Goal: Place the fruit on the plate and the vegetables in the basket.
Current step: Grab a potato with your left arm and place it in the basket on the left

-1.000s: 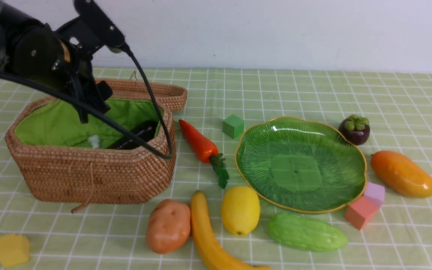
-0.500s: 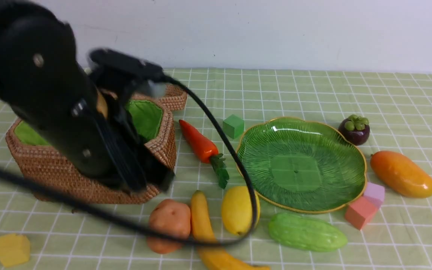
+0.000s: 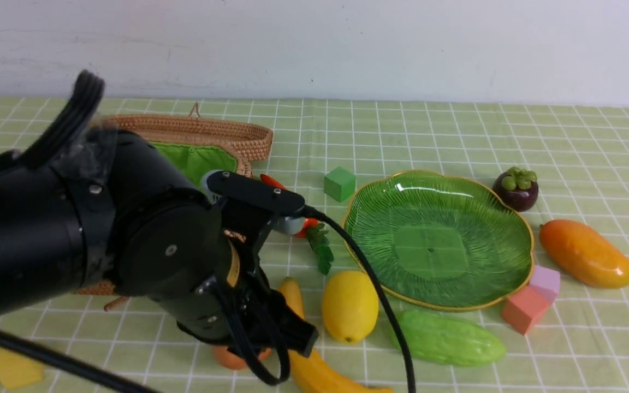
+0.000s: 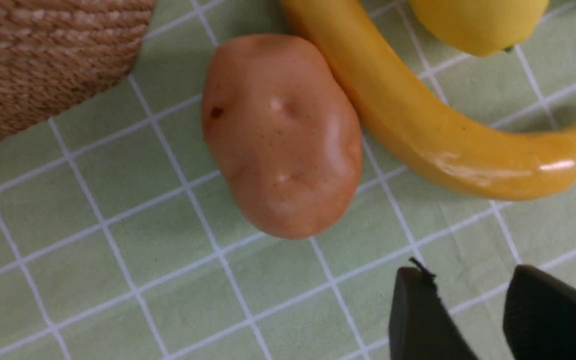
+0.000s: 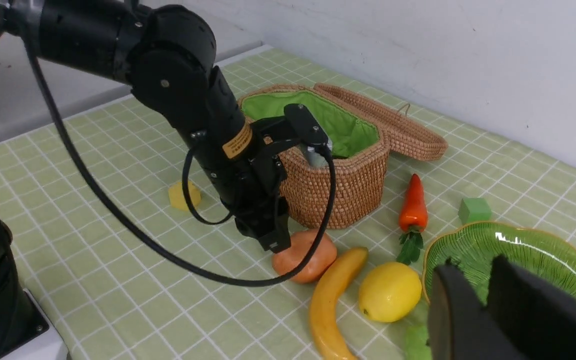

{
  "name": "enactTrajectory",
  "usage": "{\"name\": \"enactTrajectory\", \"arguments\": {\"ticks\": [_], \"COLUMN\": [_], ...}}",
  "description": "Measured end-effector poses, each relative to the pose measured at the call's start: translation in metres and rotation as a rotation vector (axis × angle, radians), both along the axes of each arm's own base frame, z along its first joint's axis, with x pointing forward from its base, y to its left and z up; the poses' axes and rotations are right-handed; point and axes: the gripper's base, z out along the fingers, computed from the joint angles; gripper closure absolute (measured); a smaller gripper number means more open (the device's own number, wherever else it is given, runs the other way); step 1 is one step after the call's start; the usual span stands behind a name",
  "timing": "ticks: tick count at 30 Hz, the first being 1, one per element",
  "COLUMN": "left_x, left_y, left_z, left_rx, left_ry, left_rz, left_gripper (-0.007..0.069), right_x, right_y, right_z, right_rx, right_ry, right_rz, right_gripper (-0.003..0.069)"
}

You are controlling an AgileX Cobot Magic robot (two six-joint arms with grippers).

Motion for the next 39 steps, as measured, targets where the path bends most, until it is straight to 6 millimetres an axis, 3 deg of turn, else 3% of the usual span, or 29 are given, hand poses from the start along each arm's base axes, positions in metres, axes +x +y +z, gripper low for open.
{"name": "enactTrajectory", "arguments": {"ticks": [4,9,20,39], "left_x": [0.018,0.032,0.049,0.056], "left_y": [0.007,0.004,-0.004,-0.004], "left_z": [-0.014,-0.033,-0.072,-0.082], "left_rx": [0.002,0.007,0.078,0.121], "left_ry": [0.018,0.03,0.042,0.009], "left_rz": [0.072,0.093,0.075,0.083], "left_gripper": [0.0104,-0.0007,0.0041,0.0083], "right_x": [0.0,0.0,0.0,-0.002], "right_y": [0.0,0.0,0.0,0.0], "right_z": [-0.001,-0.001,-0.001,-0.003], "right_rx": [-0.002,-0.002,-0.003,-0.017], "right_ry": [0.012,0.013,0.014,0.033], "right_rz": [0.002,0.003,0.003,0.014], "right_gripper": [0.0533,0.0531,0.0523,0.0512]}}
